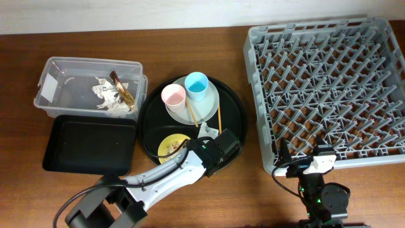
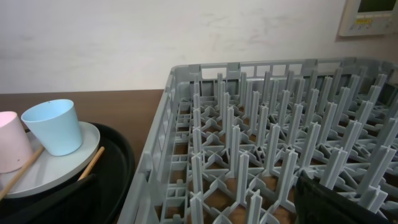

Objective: Sort waste into correct bins and load items into the dishwasher rack
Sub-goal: 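Reach the left gripper to the yellow bowl and grip its rim, then lift the yellow bowl over the black tray and tip out the shells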

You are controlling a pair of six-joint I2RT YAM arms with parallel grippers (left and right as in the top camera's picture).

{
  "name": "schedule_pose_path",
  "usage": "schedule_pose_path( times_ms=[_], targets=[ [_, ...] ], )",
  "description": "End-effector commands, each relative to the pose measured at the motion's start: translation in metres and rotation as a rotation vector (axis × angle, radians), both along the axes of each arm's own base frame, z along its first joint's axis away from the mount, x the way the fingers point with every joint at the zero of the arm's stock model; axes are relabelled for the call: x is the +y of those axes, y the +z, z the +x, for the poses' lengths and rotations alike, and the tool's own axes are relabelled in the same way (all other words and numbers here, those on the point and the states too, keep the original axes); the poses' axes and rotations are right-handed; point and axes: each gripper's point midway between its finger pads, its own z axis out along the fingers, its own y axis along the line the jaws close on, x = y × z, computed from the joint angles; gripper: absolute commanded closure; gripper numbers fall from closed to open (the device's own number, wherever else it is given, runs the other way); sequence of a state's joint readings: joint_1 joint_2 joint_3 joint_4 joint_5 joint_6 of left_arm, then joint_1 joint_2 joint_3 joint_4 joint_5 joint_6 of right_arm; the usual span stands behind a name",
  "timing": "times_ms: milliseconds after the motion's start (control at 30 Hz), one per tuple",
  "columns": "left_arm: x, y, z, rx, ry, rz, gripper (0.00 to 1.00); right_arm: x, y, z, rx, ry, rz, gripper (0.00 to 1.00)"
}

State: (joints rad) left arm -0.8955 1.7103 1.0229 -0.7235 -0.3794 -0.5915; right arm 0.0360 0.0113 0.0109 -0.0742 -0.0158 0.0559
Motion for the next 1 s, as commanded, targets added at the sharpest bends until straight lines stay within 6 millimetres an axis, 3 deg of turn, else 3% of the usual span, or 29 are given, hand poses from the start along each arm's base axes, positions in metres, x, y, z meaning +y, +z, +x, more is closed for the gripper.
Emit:
schedule_pose_path(
  times_ms=[0, 33, 267, 467, 767, 967],
  targets=[
    [0.006, -0.005, -0.001, 0.006, 0.004, 0.026, 0.95, -0.003, -0.003, 0.0, 0.005, -0.017, 0.002, 0.02],
    [0.006, -0.005, -0.002, 0.008, 0.004, 0.027, 0.99, -0.003, -0.003, 0.0, 0.005, -0.017, 0.002, 0.02],
    [0.025, 0.0, 0.002, -0.034, 0.016, 0.123, 0.99, -0.003, -0.003, 0.0, 0.005, -0.017, 0.002, 0.02],
    [0.017, -0.002, -0.003, 0.019, 0.012, 0.065, 1.0, -0.003, -0.003, 0.0, 0.005, -0.017, 0.002, 0.02],
    [0.001, 0.07, 0.02, 0.23, -0.03, -0.594, 1.0, -0.003, -0.003, 0.0, 0.005, -0.017, 0.002, 0.02],
    [0.018, 0.065, 0.031, 0.171, 0.015, -0.508, 1.0, -0.003, -0.003, 0.0, 0.005, -0.017, 0.002, 0.02]
  ],
)
